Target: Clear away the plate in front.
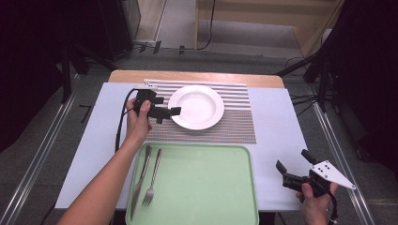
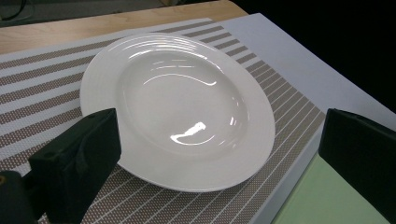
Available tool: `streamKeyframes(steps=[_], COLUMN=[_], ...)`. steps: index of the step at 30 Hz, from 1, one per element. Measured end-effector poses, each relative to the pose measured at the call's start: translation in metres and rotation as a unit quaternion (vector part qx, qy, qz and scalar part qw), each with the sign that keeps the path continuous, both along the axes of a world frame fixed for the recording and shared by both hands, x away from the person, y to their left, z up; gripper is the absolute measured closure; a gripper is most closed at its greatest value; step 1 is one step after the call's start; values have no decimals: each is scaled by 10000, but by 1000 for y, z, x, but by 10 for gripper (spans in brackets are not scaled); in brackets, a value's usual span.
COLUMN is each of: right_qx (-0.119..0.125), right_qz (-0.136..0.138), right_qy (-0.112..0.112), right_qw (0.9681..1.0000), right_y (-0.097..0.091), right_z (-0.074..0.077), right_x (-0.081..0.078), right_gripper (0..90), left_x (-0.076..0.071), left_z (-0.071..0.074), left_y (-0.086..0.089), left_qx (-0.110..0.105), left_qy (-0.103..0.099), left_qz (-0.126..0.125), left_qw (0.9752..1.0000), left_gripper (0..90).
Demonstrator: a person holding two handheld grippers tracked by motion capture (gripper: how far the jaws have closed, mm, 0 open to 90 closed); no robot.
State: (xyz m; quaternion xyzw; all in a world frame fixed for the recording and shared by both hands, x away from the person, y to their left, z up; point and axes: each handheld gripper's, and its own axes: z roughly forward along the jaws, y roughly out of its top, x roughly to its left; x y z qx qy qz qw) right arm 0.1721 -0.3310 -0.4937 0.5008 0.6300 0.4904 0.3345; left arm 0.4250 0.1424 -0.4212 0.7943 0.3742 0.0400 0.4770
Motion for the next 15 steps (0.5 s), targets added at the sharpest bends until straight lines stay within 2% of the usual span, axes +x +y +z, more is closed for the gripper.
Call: streamKeyframes(steps=[5, 10, 15], right_qx=[-61, -15, -40], right_qz=[5, 9, 20], right_qy=[-35, 7, -22], right_qw=[10000, 10000, 10000], right_y=[-1, 0, -1], right_z=[0, 0, -1], right_x=[1, 0, 1], right_gripper=[0, 0, 0], left_x=[7, 15, 24], left_z=[-2, -5, -12], left_y=[0, 0, -1], left_qx=[25, -13, -44], left_qy=[67, 117, 250], left_qz=[39, 87, 137], left_qw=[10000, 9999, 9996], left_gripper=[0, 0, 0])
